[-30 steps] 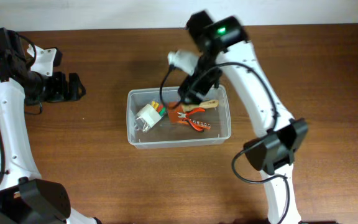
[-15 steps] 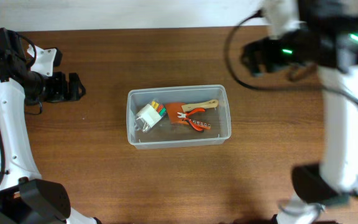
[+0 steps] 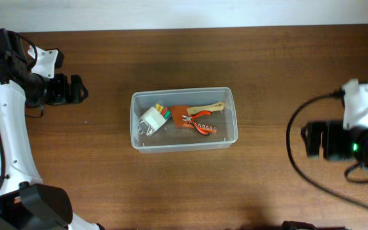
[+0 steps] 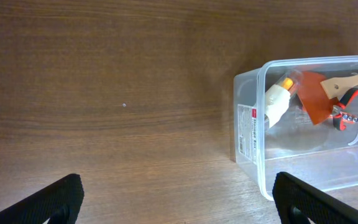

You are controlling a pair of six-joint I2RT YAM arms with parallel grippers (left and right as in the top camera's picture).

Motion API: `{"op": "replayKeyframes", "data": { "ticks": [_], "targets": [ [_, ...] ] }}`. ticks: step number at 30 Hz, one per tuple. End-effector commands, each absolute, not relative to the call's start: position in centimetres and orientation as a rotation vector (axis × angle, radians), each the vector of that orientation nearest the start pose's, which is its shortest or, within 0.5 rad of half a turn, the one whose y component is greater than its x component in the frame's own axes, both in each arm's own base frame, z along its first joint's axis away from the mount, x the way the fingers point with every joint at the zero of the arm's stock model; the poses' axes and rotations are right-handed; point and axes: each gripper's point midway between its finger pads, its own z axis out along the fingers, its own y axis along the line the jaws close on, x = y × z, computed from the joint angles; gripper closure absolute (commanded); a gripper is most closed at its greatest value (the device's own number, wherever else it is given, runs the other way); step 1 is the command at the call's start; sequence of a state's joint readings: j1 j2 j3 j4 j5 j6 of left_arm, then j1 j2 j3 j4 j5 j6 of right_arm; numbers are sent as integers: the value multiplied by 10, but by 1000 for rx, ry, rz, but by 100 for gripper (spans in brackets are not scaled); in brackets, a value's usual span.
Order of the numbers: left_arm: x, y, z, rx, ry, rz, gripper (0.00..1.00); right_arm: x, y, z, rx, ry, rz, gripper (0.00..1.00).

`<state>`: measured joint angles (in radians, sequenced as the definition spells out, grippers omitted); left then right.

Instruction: Pack container

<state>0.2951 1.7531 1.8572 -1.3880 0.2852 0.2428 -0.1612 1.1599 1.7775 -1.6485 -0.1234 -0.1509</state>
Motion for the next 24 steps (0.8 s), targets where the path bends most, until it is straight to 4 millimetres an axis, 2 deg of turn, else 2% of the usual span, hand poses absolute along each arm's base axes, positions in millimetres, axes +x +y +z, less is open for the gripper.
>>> {"op": "replayKeyframes", "data": {
  "ticks": [1, 4, 5, 8, 11, 17, 22, 24],
  "targets": [
    [374, 63, 234, -29, 2760, -292, 1, 173, -4, 335, -26, 2525, 70, 1],
    [374, 63, 234, -29, 2760, -292, 1, 150, 4, 340, -45, 2421, 71, 1],
    [374, 63, 234, -29, 2760, -291, 1, 138, 14, 352, -77, 2314, 97, 1],
    [374, 63, 234, -29, 2760, -292, 1, 121, 30, 376, -137, 2143, 134, 1],
    [374, 63, 234, -29, 2760, -292, 1, 102, 38, 391, -171, 2025, 131, 1],
    [374, 63, 234, -29, 2760, -292, 1, 78, 42, 393, -181, 1958, 112, 1],
    [374, 63, 234, -29, 2760, -292, 1, 69, 44, 376, -170, 2032, 134, 1],
    [374, 63, 234, -29, 2760, -292, 1, 71, 43, 379, -173, 2017, 130, 1]
  ]
}}
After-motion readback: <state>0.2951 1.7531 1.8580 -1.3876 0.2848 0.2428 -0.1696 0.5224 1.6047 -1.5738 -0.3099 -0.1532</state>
